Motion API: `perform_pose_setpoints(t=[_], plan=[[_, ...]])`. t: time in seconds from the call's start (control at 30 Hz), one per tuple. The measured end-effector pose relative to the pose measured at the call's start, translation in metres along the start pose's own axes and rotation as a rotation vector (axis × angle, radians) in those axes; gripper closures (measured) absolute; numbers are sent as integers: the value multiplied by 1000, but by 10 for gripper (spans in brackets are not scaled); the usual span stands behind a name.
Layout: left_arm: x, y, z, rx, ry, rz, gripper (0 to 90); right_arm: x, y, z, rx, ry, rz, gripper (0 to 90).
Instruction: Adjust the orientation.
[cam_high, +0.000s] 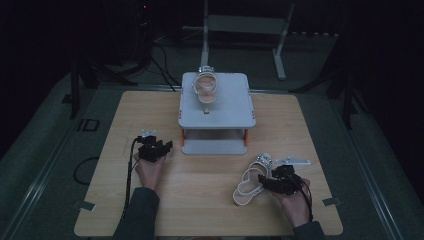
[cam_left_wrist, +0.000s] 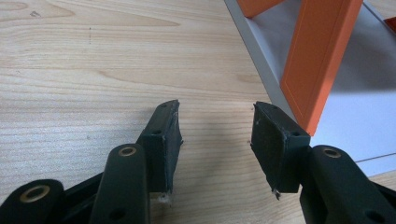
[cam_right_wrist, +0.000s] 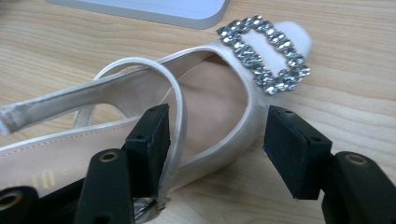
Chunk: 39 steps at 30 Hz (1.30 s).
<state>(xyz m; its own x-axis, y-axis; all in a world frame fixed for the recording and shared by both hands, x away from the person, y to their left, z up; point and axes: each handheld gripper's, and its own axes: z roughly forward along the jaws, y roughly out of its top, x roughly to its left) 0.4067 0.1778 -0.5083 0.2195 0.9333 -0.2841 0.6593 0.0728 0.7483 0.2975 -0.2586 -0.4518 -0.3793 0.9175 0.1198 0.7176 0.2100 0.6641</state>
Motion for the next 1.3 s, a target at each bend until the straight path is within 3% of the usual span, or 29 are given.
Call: perform_pose_setpoints(t=[0.23, 0.47, 0.53, 0.73, 1.07, 1.3], plan=[[0, 0, 0, 0, -1, -1, 521, -8, 5, 7, 17, 1, 6, 463], [0, 0, 0, 0, -1, -1, 521, -9, 13, 13, 41, 4, -32, 533], [0, 0, 0, 1, -1, -1, 521, -9, 16, 15, 28, 26, -64, 538], [0, 0, 0, 0, -2, -1, 521, -5, 23, 18, 51, 25, -114, 517], [0, 0, 0, -2, 1, 0, 521, -4, 11, 1, 86, -22, -51, 531], [0, 0, 0, 0, -2, -2, 521, -3, 13, -1, 140, -7, -29, 547]])
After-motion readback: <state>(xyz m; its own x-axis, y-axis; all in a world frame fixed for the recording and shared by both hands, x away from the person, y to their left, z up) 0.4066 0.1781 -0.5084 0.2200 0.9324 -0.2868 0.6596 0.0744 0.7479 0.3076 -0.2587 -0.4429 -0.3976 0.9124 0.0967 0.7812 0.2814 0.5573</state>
